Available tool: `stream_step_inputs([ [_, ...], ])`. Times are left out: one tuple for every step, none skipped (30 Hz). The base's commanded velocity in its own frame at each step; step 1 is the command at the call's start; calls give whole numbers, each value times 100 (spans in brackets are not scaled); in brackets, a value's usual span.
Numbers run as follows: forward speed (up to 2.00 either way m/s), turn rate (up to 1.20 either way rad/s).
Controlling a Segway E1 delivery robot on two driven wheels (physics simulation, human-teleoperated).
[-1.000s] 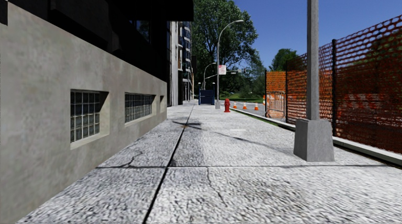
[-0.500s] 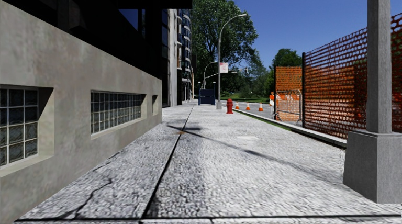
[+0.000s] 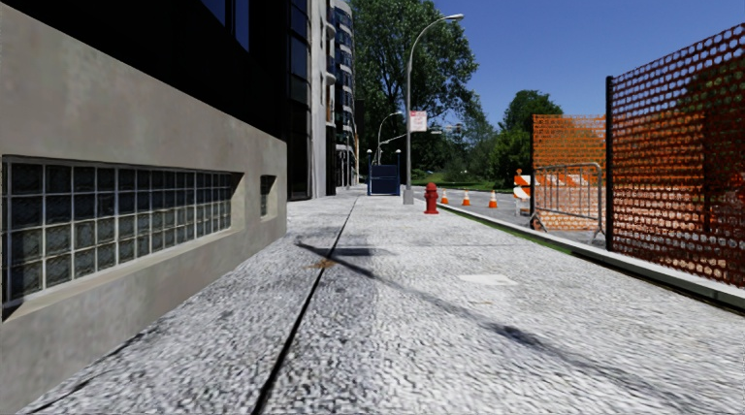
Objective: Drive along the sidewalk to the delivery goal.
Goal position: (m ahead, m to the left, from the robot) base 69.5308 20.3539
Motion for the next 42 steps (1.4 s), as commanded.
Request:
stream_step_inputs([
  [200, 0],
  [200, 0],
  [200, 0],
  [200, 0],
  [200, 0],
  [200, 0],
  [200, 0],
  [200, 0],
  [200, 11],
  [200, 28],
  [200, 36],
  [200, 36],
  [200, 39],
  [200, 39],
  [200, 40],
  [200, 40],
  [200, 40],
  [200, 40],
  [200, 40],
  [200, 40],
  [200, 40],
  [200, 0],
  [200, 0],
  [200, 0],
  [200, 0],
  [200, 0],
  [200, 0],
  [200, 0],
  [200, 0],
  [200, 0],
  [200, 0],
  [200, 0],
  [200, 0],
  [200, 0],
  [200, 0],
  [200, 0],
  [200, 0],
  [200, 0],
  [200, 0],
  [200, 0],
  [200, 0],
  [200, 0],
])
